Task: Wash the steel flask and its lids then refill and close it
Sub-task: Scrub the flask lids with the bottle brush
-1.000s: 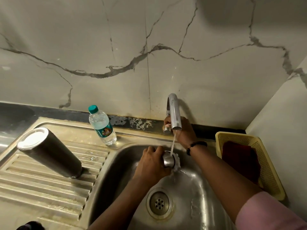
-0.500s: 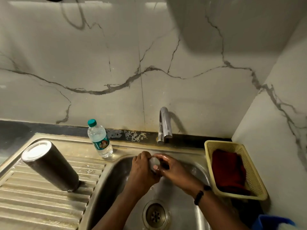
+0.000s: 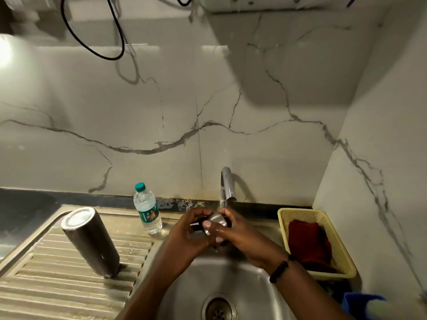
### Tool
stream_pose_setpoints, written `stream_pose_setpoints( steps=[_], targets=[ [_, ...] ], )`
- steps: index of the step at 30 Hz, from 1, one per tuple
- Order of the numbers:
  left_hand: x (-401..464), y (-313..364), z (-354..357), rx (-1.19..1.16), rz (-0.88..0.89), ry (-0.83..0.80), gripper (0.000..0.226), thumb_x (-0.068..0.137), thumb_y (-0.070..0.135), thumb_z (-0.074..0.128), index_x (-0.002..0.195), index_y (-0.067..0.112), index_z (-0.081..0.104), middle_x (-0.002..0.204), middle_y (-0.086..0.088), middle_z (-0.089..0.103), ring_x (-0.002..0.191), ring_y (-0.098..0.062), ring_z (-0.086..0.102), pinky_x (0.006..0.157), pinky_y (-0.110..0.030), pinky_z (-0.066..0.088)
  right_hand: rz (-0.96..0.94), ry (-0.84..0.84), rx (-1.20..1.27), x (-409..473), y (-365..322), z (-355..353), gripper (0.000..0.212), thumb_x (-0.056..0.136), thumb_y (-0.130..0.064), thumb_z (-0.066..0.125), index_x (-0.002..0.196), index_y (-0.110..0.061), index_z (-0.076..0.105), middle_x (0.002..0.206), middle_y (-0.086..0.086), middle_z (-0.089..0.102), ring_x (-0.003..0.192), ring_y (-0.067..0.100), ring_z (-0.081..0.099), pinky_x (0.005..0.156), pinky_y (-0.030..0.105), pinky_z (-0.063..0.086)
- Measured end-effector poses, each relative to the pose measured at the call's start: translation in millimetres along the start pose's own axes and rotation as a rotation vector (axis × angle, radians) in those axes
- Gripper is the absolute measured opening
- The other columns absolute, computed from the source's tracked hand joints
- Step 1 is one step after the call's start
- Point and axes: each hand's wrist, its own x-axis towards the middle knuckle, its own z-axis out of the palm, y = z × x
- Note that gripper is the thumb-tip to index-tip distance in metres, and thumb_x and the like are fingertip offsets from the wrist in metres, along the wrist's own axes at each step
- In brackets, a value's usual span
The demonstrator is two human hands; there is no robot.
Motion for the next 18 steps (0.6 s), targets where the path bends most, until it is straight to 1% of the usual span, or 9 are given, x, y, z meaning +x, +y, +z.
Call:
stream_pose_setpoints(
  steps=[6,8,9,10,12,13,14,16,18],
  targets=[
    [-9,43,-27,0.007,0.245,-0.015,0.06,0.075,0.038,0.08,0.128,0.023,0.058,0.124,0.009,0.065,0.118,-0.012,0.062,0.097,-0.021,0.049,-0.136,-0.149,0.261,-21,-32,4,0.038,0.089,-0.026,0.068,0.125,-0.02,0.06,0.121,0.008,0.068,0.107,0.03,0.068,0.081,0.036,0.056],
    [-17,31,-32,0.07,0.189,-0.093,0.062,0.074,0.042,0.08,0.13,0.027,0.058,0.124,0.014,0.065,0.116,-0.006,0.062,0.096,-0.019,0.05,-0.064,-0.23,0.449,-28,-12,4,0.045,0.091,-0.026,0.065,0.133,-0.012,0.055,0.129,0.014,0.063,0.113,0.034,0.063,0.082,0.041,0.056],
    [-24,15,-30,0.123,0.121,-0.157,0.059,0.076,0.043,0.079,0.129,0.03,0.058,0.122,0.017,0.065,0.114,-0.003,0.062,0.095,-0.019,0.051,0.014,-0.204,0.424,-31,9,7,0.051,0.089,-0.028,0.066,0.135,-0.009,0.054,0.131,0.017,0.062,0.115,0.036,0.062,0.084,0.044,0.056],
    [-31,-5,-27,0.197,0.038,-0.226,0.052,0.078,0.041,0.078,0.126,0.033,0.059,0.117,0.019,0.067,0.11,0.0,0.064,0.093,-0.02,0.052,0.101,-0.14,0.265,-32,33,10,0.052,0.088,-0.027,0.068,0.133,-0.007,0.054,0.131,0.018,0.061,0.117,0.038,0.06,0.087,0.045,0.055],
    [-55,-51,-19,0.436,-0.148,-0.364,0.035,0.085,0.032,0.075,0.117,0.034,0.061,0.108,0.02,0.068,0.102,0.001,0.066,0.091,-0.019,0.051,0.207,-0.226,-0.378,-33,95,24,0.036,0.092,-0.022,0.061,0.125,-0.009,0.057,0.127,0.017,0.06,0.119,0.039,0.056,0.088,0.039,0.047],
    [-69,-71,-15,0.561,-0.231,-0.419,0.031,0.088,0.029,0.072,0.118,0.031,0.063,0.109,0.016,0.067,0.104,-0.003,0.067,0.091,-0.015,0.048,0.2,-0.214,-0.736,-32,119,30,0.028,0.092,-0.023,0.056,0.119,-0.014,0.056,0.121,0.015,0.058,0.117,0.037,0.055,0.082,0.032,0.044],
    [-83,-88,-13,0.637,-0.291,-0.441,0.033,0.09,0.028,0.069,0.122,0.027,0.064,0.112,0.012,0.066,0.108,-0.007,0.065,0.09,-0.01,0.043,0.182,-0.203,-0.897,-33,133,33,0.021,0.088,-0.027,0.055,0.108,-0.021,0.054,0.111,0.011,0.058,0.111,0.033,0.057,0.072,0.025,0.04],
    [-102,-108,-12,0.624,-0.294,-0.377,0.033,0.09,0.027,0.067,0.123,0.023,0.066,0.111,0.011,0.066,0.105,-0.009,0.065,0.096,-0.016,0.046,0.114,-0.116,-0.782,-31,139,34,0.02,0.078,-0.035,0.064,0.087,-0.024,0.049,0.088,0.004,0.058,0.088,0.023,0.061,0.06,0.019,0.038],
    [-113,-113,-15,0.626,-0.263,-0.321,0.03,0.09,0.028,0.066,0.12,0.024,0.068,0.11,0.01,0.068,0.102,-0.009,0.066,0.093,-0.023,0.05,0.167,-0.129,-0.345,-22,121,38,0.028,0.077,-0.03,0.078,0.095,-0.017,0.061,0.093,0.013,0.068,0.084,0.02,0.066,0.068,0.028,0.054]
  ],
)
